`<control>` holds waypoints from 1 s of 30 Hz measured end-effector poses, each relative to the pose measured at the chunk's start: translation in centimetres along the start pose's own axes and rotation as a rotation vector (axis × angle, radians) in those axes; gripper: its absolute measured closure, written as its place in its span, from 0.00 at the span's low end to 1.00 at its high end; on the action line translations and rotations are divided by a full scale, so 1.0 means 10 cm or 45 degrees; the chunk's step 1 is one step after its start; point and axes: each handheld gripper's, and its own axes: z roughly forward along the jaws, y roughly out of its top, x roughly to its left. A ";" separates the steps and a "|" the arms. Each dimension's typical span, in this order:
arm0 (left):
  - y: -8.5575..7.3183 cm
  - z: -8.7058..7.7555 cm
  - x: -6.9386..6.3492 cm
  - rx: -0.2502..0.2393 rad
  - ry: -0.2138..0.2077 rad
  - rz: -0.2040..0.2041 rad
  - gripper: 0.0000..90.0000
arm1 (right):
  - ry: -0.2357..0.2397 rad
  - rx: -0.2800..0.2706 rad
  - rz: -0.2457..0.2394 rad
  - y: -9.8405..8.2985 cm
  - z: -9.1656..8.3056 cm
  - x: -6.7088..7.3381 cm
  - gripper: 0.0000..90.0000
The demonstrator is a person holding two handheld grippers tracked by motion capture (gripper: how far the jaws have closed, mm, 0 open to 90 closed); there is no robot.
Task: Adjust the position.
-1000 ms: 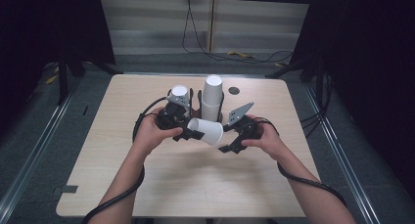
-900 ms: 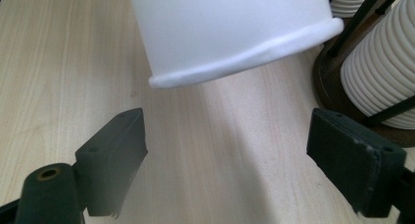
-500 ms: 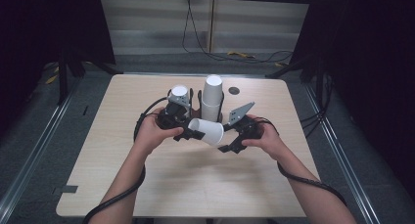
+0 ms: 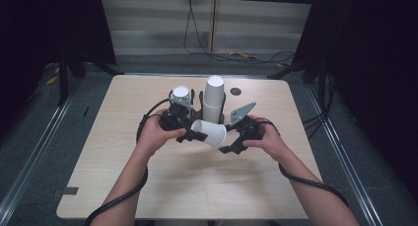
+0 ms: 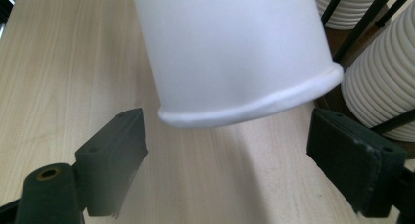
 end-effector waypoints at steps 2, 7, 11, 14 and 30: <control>0.00 0.01 0.00 -0.009 -0.008 -0.003 0.38 | -0.004 0.004 0.002 0.00 0.00 0.00 0.16; 0.00 0.02 0.00 -0.016 -0.009 -0.006 0.38 | 0.000 -0.008 0.008 0.00 0.01 -0.01 0.16; 0.01 0.02 -0.01 -0.021 -0.015 -0.007 0.38 | -0.009 -0.014 0.017 0.00 -0.01 -0.01 0.16; 0.02 0.02 -0.01 -0.016 -0.020 -0.002 0.38 | -0.010 -0.021 0.012 0.01 0.00 -0.02 0.16; 0.03 0.03 -0.02 -0.028 -0.038 -0.010 0.38 | -0.022 -0.050 0.008 0.01 0.03 -0.02 0.16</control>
